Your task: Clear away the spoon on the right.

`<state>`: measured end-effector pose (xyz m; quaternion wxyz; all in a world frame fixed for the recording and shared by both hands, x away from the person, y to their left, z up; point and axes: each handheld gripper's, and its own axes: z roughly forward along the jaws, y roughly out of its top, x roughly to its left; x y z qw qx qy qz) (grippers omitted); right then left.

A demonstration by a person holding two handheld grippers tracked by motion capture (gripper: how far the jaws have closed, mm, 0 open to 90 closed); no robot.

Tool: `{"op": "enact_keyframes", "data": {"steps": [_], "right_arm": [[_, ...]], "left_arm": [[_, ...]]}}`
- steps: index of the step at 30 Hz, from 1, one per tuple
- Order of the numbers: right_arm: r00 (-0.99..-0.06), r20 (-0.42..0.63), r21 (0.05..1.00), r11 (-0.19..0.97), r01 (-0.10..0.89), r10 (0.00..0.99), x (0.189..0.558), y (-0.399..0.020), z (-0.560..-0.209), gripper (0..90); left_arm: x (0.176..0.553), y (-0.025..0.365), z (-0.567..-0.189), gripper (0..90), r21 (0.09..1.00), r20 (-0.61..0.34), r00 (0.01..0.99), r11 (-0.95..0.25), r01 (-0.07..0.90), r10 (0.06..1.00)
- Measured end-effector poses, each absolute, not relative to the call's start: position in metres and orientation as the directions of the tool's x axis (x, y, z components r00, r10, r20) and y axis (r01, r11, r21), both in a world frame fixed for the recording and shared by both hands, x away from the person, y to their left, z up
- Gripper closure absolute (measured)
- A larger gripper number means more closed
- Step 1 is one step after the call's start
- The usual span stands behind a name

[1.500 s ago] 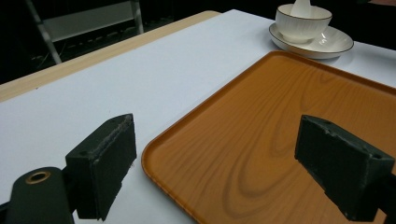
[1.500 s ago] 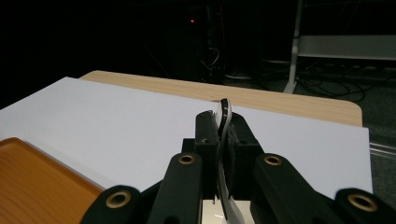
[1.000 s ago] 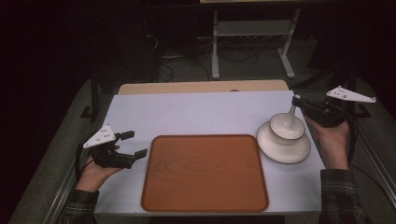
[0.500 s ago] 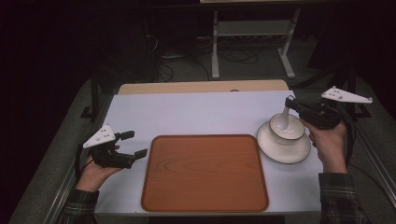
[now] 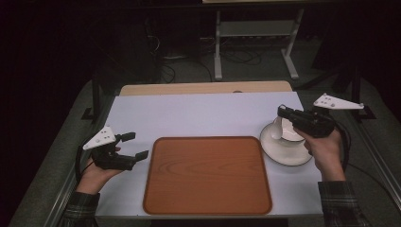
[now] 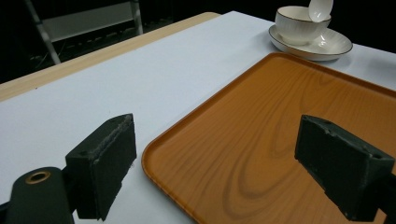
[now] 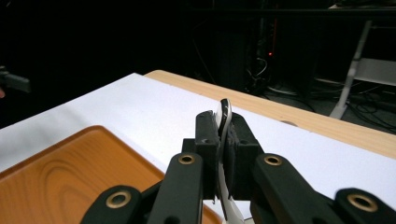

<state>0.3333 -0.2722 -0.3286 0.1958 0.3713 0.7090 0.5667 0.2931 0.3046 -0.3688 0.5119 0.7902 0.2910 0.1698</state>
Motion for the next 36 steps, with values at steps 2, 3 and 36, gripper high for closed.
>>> {"op": "enact_keyframes", "data": {"steps": [2, 3, 36], "right_arm": [[-0.655, 0.143, 0.947, 0.09, 0.309, 0.742, 0.333, -0.269, -0.33, 84.7], [-0.659, 0.146, 0.945, 0.094, 0.315, 0.738, 0.333, -0.267, -0.331, 84.7], [-0.762, 0.151, 0.868, 0.284, 0.407, 0.63, 0.334, -0.204, -0.381, 84.6]], "left_arm": [[0.293, 0.305, -0.369, 12.0, 0.908, -0.029, 0.773, -0.307, 0.286, 0.634], [0.293, 0.305, -0.368, 12.0, 0.908, -0.028, 0.773, -0.307, 0.285, 0.633], [0.292, 0.305, -0.368, 12.0, 0.909, -0.026, 0.774, -0.307, 0.281, 0.633]]}}
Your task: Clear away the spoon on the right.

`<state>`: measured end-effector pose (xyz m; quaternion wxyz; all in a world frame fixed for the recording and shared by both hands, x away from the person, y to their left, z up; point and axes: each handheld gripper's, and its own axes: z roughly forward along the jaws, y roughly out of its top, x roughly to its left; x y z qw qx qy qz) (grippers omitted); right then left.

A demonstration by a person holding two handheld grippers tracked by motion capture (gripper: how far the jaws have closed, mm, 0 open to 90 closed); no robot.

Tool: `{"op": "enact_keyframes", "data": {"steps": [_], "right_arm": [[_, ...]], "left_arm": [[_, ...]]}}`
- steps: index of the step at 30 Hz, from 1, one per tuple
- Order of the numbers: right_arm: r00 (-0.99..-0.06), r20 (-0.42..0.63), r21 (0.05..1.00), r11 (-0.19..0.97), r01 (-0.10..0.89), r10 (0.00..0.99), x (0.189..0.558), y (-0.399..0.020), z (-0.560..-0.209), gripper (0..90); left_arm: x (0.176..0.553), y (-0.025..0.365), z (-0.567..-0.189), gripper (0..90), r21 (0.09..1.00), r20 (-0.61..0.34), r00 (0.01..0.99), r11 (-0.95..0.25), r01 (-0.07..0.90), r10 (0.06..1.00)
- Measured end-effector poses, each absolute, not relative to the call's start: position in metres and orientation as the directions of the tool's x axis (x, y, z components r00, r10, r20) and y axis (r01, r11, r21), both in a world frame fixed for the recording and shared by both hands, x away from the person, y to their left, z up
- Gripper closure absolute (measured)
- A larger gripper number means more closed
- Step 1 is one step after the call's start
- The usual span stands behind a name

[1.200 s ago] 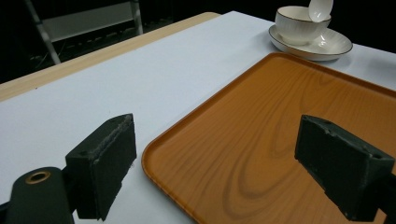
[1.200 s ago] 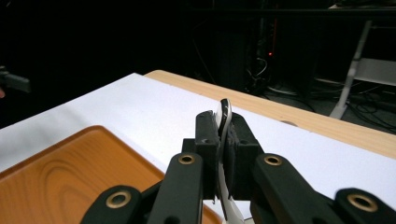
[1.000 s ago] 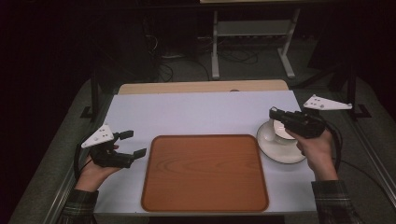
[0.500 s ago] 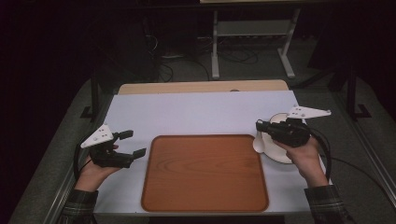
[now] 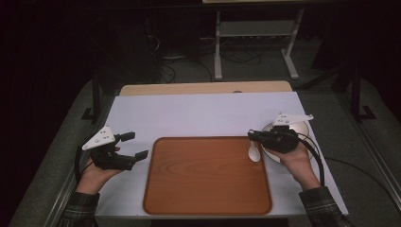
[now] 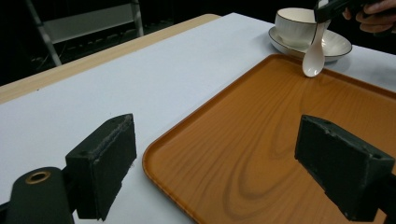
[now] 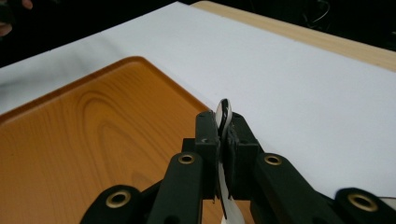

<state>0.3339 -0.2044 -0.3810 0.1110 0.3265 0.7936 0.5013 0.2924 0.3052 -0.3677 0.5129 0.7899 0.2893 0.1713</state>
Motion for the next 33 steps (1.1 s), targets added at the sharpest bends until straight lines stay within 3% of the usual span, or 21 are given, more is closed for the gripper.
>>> {"op": "enact_keyframes", "data": {"steps": [33], "right_arm": [[-0.852, 0.06, 0.76, 0.529, 0.377, 0.52, 0.354, -0.128, -0.425, 83.7]], "left_arm": [[0.293, 0.301, -0.37, 12.0, 0.905, -0.026, 0.779, -0.317, 0.285, 0.627]]}}
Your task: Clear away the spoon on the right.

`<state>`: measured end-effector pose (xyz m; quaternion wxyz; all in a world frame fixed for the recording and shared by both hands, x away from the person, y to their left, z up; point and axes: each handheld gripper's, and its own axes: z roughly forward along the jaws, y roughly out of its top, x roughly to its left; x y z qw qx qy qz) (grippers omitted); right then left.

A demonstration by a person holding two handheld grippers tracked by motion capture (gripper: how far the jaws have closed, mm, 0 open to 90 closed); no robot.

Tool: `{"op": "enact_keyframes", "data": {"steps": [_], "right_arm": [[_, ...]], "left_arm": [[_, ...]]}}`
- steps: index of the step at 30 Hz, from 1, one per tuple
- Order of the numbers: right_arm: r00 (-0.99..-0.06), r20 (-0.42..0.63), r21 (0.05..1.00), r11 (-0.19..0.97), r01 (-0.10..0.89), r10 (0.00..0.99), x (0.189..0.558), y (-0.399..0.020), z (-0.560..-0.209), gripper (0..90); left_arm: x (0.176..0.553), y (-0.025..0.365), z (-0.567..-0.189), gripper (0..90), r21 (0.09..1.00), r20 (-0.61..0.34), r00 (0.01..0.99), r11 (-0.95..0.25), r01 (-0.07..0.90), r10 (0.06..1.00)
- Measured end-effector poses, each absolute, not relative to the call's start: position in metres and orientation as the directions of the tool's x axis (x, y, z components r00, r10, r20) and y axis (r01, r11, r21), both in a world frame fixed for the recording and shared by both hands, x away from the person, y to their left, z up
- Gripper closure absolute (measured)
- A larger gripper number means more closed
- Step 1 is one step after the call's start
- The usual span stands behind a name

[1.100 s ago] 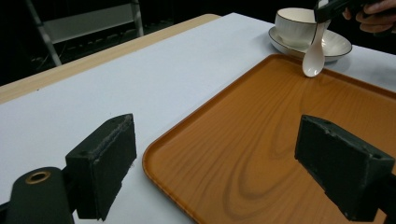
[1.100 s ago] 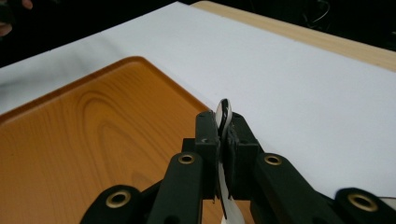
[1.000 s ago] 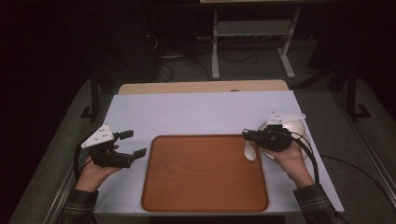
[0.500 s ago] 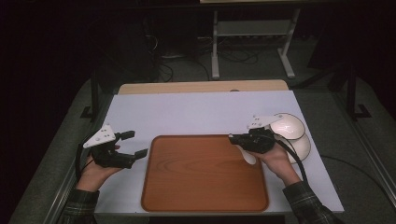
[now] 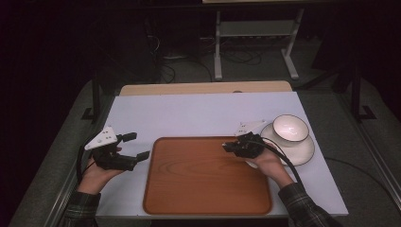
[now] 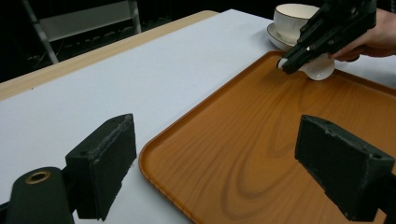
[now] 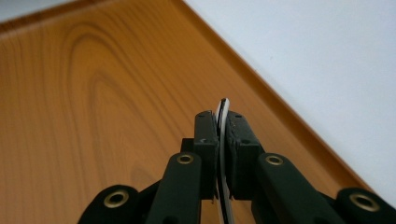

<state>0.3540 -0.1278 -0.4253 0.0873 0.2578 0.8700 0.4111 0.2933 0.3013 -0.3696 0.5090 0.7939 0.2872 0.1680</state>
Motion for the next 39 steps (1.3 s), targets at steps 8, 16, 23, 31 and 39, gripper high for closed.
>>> {"op": "enact_keyframes", "data": {"steps": [8, 16, 23, 31, 39], "right_arm": [[-0.865, 0.04, 0.727, 0.579, 0.369, 0.5, 0.355, -0.119, -0.429, 83.5], [-0.882, 0.032, 0.702, 0.618, 0.354, 0.47, 0.355, -0.11, -0.43, 82.0], [-0.896, 0.03, 0.678, 0.65, 0.345, 0.444, 0.354, -0.101, -0.436, 78.8], [-0.9, 0.028, 0.685, 0.648, 0.334, 0.434, 0.354, -0.1, -0.436, 77.2], [-0.888, 0.057, 0.722, 0.596, 0.352, 0.455, 0.351, -0.105, -0.427, 58.7]], "left_arm": [[0.294, 0.3, -0.37, 12.0, 0.904, -0.025, 0.781, -0.32, 0.284, 0.624], [0.294, 0.301, -0.37, 12.0, 0.904, -0.024, 0.781, -0.321, 0.284, 0.624], [0.294, 0.301, -0.37, 12.0, 0.905, -0.027, 0.779, -0.316, 0.285, 0.626], [0.294, 0.302, -0.369, 12.0, 0.905, -0.026, 0.779, -0.316, 0.284, 0.626], [0.294, 0.302, -0.369, 12.0, 0.907, -0.027, 0.777, -0.312, 0.284, 0.628]]}}
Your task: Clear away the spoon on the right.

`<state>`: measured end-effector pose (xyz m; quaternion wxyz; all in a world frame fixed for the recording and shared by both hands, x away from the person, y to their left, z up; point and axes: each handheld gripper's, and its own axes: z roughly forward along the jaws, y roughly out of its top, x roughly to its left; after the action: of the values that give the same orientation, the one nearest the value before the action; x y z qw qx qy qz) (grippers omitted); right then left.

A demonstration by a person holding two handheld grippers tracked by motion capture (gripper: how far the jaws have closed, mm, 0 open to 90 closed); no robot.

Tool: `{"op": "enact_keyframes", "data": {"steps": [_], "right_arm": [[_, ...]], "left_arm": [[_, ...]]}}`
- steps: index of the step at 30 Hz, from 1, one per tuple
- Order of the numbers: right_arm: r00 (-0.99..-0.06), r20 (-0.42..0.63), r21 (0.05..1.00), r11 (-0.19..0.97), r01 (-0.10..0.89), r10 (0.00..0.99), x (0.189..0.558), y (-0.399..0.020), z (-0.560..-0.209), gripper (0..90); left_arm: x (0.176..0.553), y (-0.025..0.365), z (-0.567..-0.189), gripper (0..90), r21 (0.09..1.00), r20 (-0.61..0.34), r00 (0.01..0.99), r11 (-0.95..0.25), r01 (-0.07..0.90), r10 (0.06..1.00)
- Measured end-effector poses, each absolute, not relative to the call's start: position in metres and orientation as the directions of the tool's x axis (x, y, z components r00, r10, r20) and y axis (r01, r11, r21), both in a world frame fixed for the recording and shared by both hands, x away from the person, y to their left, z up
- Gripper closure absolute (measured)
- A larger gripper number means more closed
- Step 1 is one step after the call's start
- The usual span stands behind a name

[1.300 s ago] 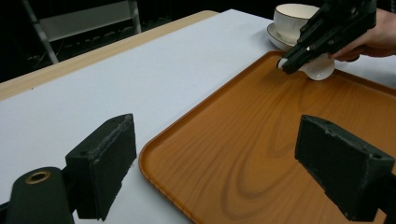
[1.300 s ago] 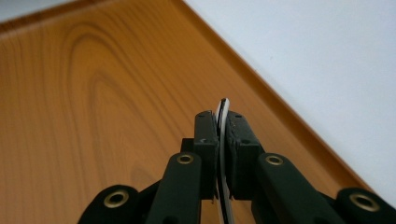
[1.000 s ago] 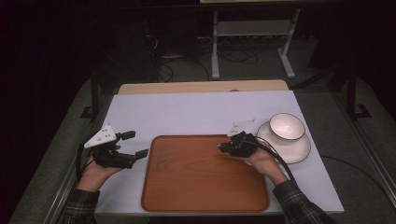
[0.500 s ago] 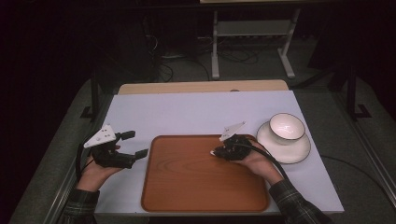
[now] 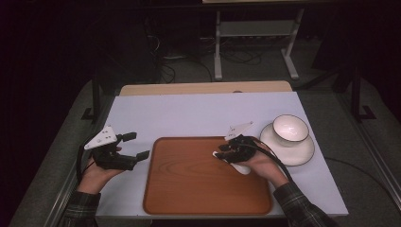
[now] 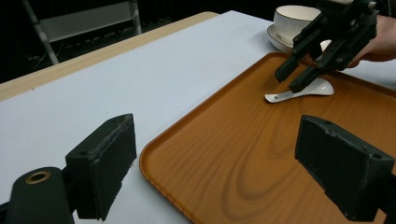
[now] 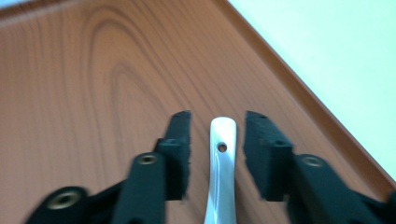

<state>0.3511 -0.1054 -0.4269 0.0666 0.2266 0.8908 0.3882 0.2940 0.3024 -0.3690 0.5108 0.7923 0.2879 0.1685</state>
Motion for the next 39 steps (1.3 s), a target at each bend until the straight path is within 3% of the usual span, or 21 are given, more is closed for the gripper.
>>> {"op": "enact_keyframes", "data": {"steps": [7, 10, 14, 39], "right_arm": [[-0.864, 0.083, 0.767, 0.521, 0.374, 0.497, 0.35, -0.114, -0.417, 27.2], [-0.852, 0.058, 0.779, 0.51, 0.365, 0.521, 0.349, -0.117, -0.413, 18.9], [-0.847, 0.073, 0.804, 0.471, 0.362, 0.526, 0.348, -0.123, -0.407, 15.3], [-0.816, 0.094, 0.901, 0.299, 0.314, 0.571, 0.324, -0.181, -0.361, 17.0]], "left_arm": [[0.294, 0.302, -0.369, 12.0, 0.905, -0.029, 0.775, -0.313, 0.288, 0.631], [0.294, 0.302, -0.37, 12.0, 0.904, -0.029, 0.776, -0.314, 0.289, 0.63], [0.294, 0.301, -0.37, 12.0, 0.902, -0.025, 0.778, -0.321, 0.288, 0.627], [0.293, 0.304, -0.367, 12.0, 0.919, -0.047, 0.786, -0.282, 0.276, 0.616]]}}
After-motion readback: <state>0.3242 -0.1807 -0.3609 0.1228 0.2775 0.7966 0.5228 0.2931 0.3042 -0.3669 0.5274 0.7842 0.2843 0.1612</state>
